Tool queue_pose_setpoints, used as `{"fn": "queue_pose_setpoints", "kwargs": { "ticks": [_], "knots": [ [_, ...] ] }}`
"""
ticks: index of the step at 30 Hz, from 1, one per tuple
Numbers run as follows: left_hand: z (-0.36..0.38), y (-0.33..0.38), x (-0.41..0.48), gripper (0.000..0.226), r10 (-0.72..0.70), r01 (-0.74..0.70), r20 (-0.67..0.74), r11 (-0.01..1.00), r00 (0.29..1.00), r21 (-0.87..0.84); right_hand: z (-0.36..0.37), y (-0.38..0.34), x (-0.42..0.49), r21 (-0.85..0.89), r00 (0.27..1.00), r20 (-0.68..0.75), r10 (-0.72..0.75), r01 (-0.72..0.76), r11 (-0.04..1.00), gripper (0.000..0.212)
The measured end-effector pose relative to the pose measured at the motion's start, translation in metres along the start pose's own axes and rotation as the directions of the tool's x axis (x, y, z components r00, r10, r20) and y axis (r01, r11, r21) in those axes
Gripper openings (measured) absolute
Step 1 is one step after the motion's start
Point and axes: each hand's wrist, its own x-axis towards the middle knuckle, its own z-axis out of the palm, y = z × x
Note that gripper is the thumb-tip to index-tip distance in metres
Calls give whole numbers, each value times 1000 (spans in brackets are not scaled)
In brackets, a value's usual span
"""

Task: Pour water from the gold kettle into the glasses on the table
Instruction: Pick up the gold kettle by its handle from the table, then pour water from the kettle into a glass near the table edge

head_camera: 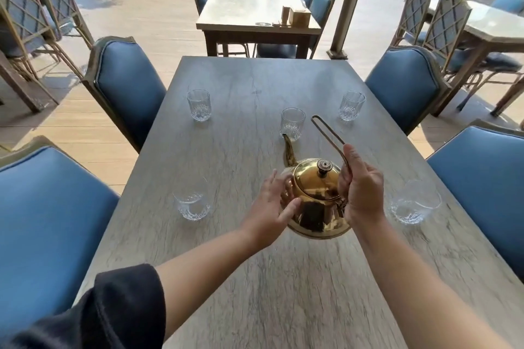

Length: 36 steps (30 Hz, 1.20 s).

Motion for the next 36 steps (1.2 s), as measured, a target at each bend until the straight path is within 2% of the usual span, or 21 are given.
{"fn": "queue_pose_setpoints", "kwargs": {
  "ticks": [4, 7, 17, 30, 36],
  "knots": [
    [-17, -4, -21, 60, 99, -99, 10, 995, 995, -1, 11, -10, -13, -20, 995, 75, 68, -67, 998, 54],
    [-30, -12, -32, 58, 157, -161, 36, 978, 987, 134, 23, -9, -21, -86, 986, 139, 92, -81, 993, 52],
    [-67, -44, -61, 57, 101, -154, 167, 927, 981, 342, 66, 3, -28, -247, 930, 288, 228, -158, 956, 53],
    [-74, -70, -59, 63, 172, -215, 162, 926, 972, 309, 108, -5, -23, -506, 871, 399, 286, -51, 861, 51],
    [-72, -71, -63, 66, 177, -217, 160, 935, 971, 281, 120, -9, -20, -614, 861, 401, 312, 0, 789, 51]
  ]
}}
